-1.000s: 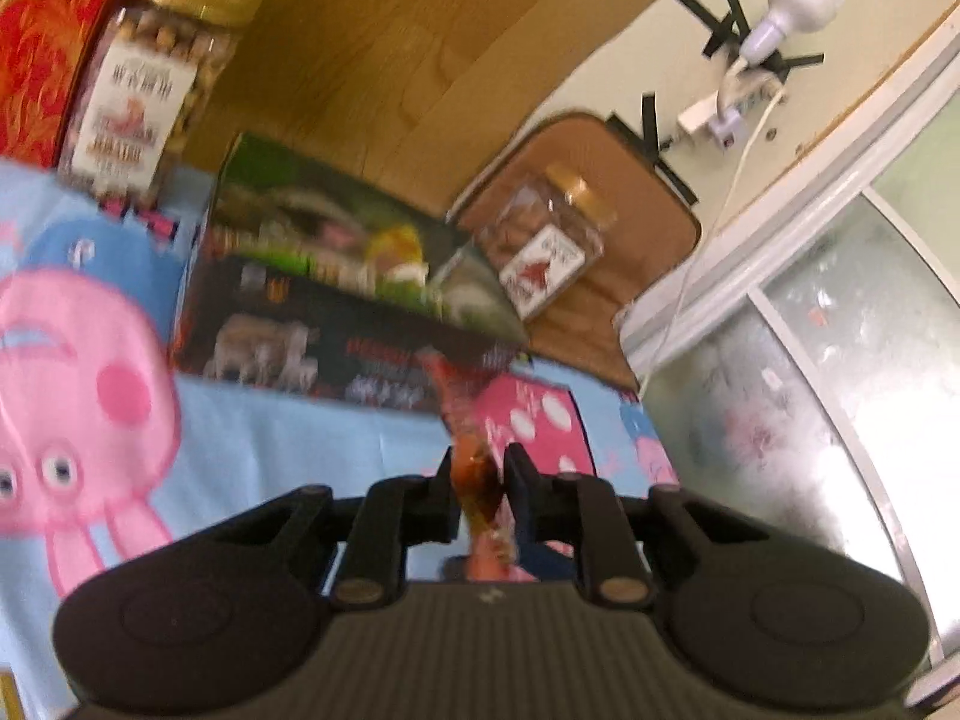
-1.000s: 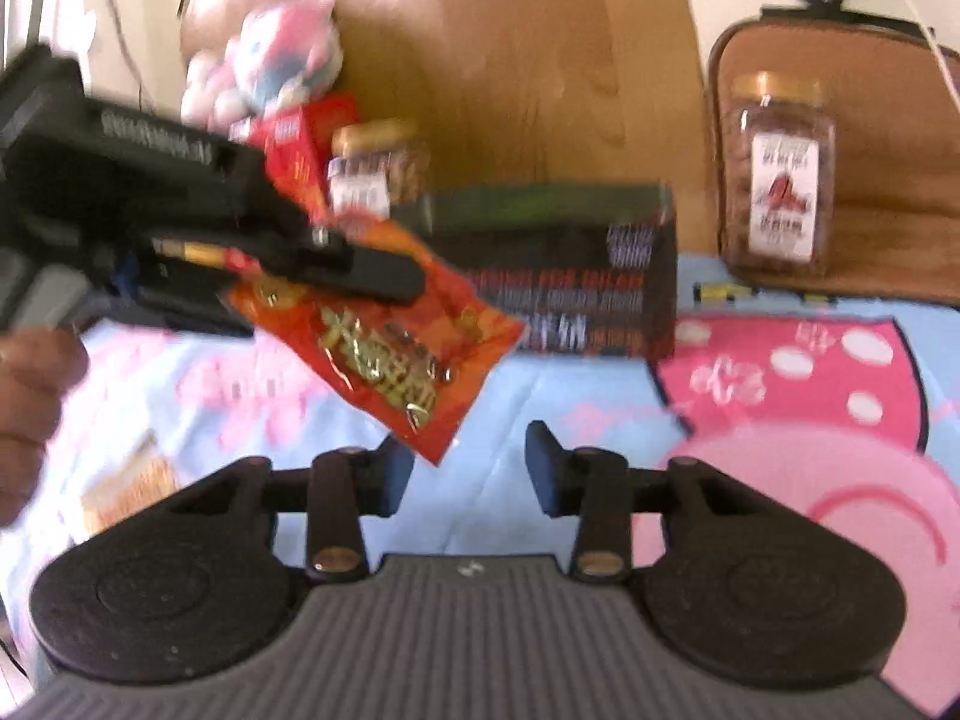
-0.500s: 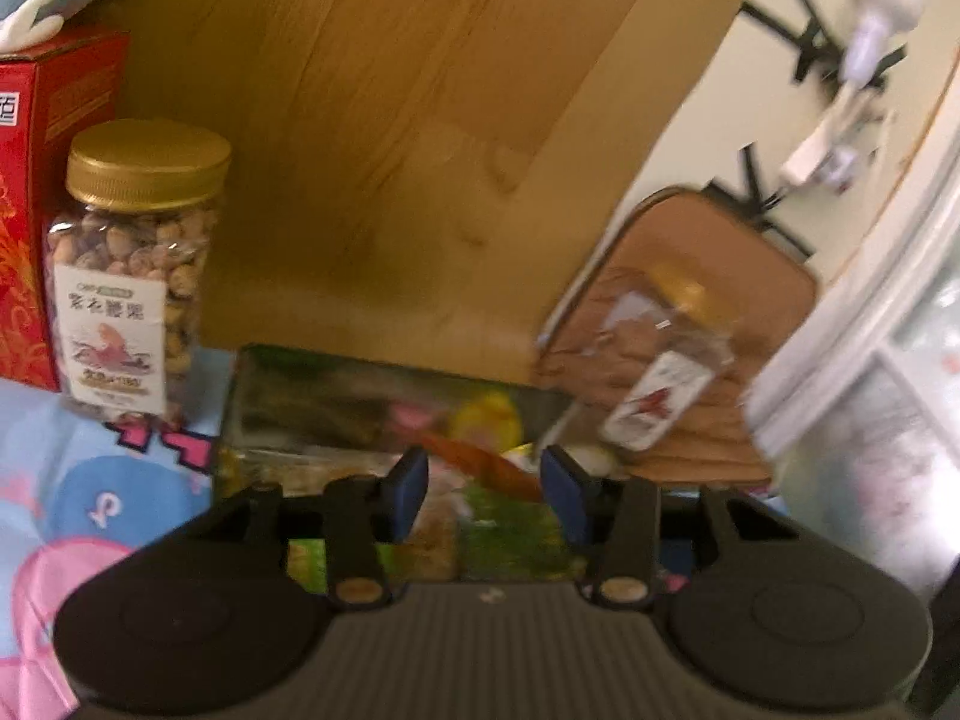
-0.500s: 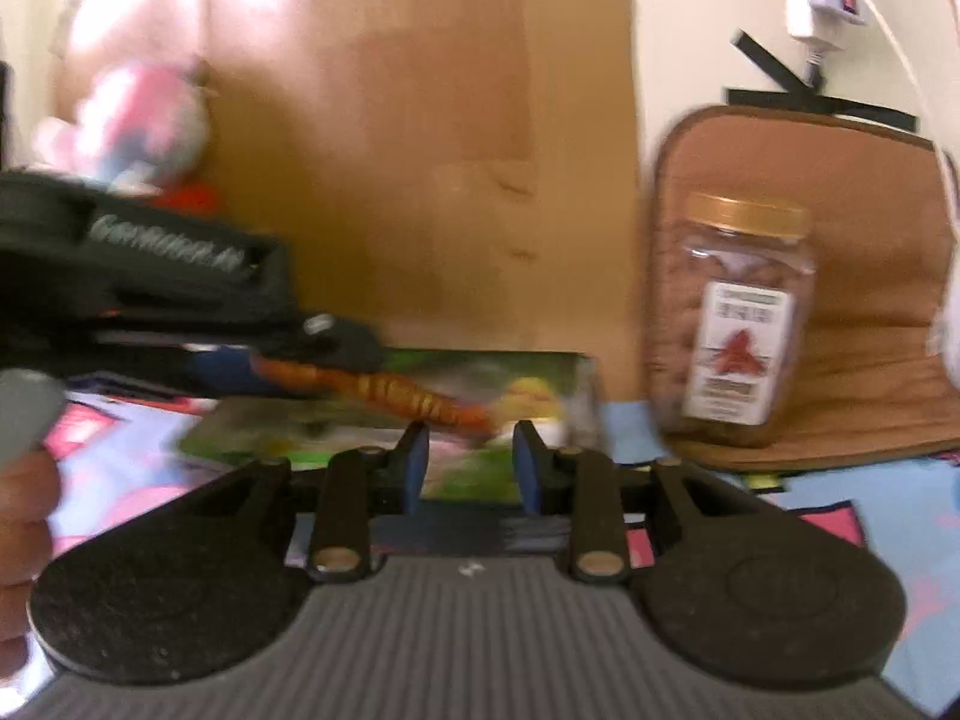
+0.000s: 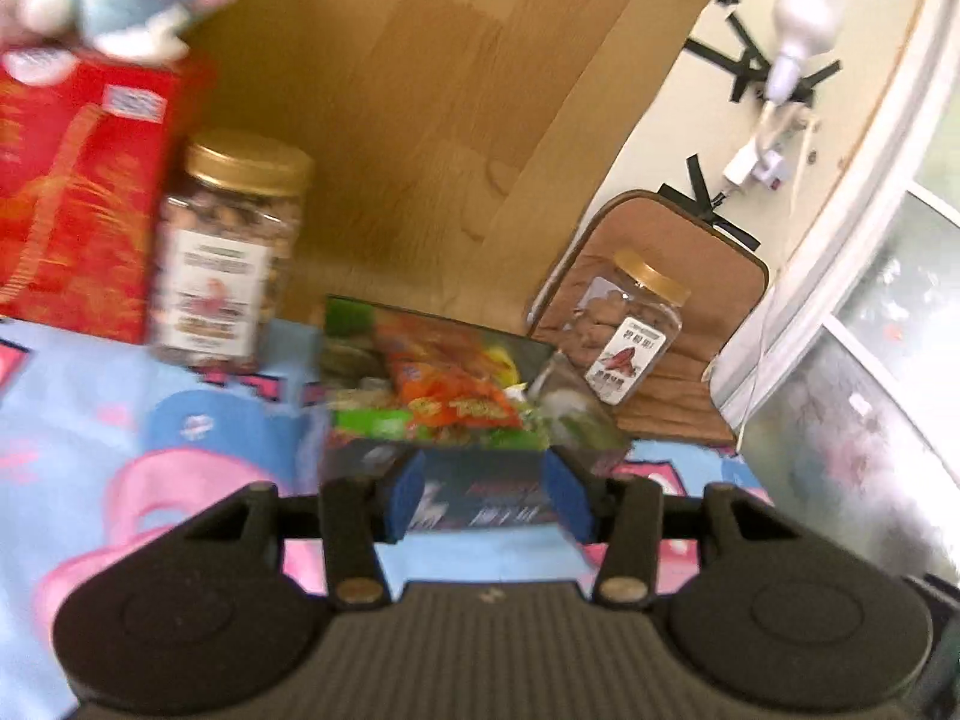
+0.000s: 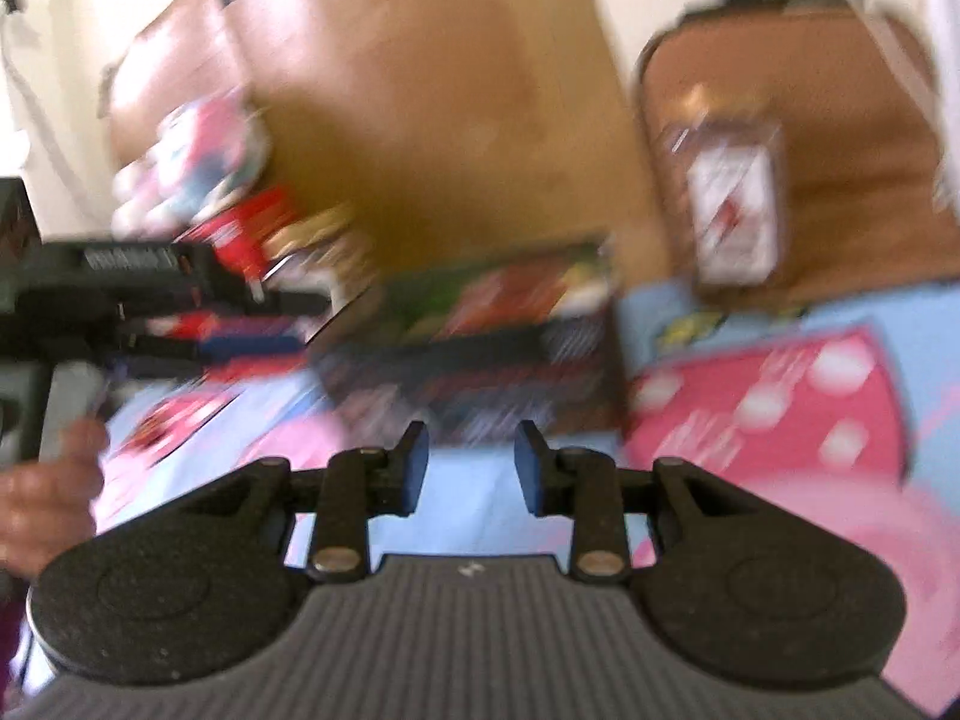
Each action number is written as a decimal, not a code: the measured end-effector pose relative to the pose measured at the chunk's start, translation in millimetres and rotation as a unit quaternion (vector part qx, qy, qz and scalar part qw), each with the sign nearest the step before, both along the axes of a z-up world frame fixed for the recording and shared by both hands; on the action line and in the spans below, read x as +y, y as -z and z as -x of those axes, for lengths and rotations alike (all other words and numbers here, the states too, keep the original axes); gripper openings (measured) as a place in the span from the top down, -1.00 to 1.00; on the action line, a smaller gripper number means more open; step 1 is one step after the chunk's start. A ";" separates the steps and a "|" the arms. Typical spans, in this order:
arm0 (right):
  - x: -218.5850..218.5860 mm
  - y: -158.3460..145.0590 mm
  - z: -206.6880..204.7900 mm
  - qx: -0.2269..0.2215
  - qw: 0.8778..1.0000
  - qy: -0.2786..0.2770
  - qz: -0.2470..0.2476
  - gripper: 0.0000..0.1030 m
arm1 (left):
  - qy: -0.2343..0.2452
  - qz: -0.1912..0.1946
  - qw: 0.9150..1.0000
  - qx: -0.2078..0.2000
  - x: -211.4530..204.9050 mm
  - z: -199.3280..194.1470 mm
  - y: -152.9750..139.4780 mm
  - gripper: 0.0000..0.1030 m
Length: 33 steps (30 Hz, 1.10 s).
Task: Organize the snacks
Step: 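Grasp the clear pastry bag with yellow tag using the left gripper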
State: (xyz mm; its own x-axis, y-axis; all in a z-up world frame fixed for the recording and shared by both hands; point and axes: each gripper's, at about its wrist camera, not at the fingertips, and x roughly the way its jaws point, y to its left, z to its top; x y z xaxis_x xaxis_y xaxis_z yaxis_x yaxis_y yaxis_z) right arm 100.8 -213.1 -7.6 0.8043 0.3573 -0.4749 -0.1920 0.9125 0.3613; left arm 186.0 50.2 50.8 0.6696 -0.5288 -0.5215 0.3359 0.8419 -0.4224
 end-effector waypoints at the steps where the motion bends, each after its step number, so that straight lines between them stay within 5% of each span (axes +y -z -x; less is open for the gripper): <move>1: 4.2 4.5 7.0 0.014 0.999 -0.024 -0.015 0.32 | -0.004 -0.012 1.000 -0.004 7.8 10.1 -0.9 0.13; 6: 29.5 22.1 28.1 0.075 0.986 -0.132 -0.073 0.31 | -0.029 -0.069 0.997 0.017 53.6 61.5 14.3 0.13; 12: 60.9 27.0 52.4 0.110 0.969 -0.200 -0.091 0.22 | -0.043 -0.034 0.997 0.062 92.8 99.2 41.2 -0.03; 22: 117.2 25.2 70.5 0.081 0.967 -0.241 0.010 0.01 | -0.005 0.023 0.993 0.117 87.4 115.2 88.8 0.00; 26: 125.2 28.3 74.0 0.043 0.969 -0.229 0.075 0.01 | -0.016 0.020 0.995 0.094 79.2 123.2 91.1 0.11; 33: 113.9 25.3 70.4 0.024 0.976 -0.194 0.100 0.28 | 0.000 0.038 0.996 0.080 65.8 113.5 79.9 0.25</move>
State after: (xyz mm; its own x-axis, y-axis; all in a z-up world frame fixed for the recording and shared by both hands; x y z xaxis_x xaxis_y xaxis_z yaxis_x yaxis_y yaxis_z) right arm 30.4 -99.2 -32.9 0.6021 0.5267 -0.6001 -0.5241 0.8277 0.2006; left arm 72.5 116.0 -29.1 0.5803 -0.5716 -0.5801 0.2589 0.8048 -0.5340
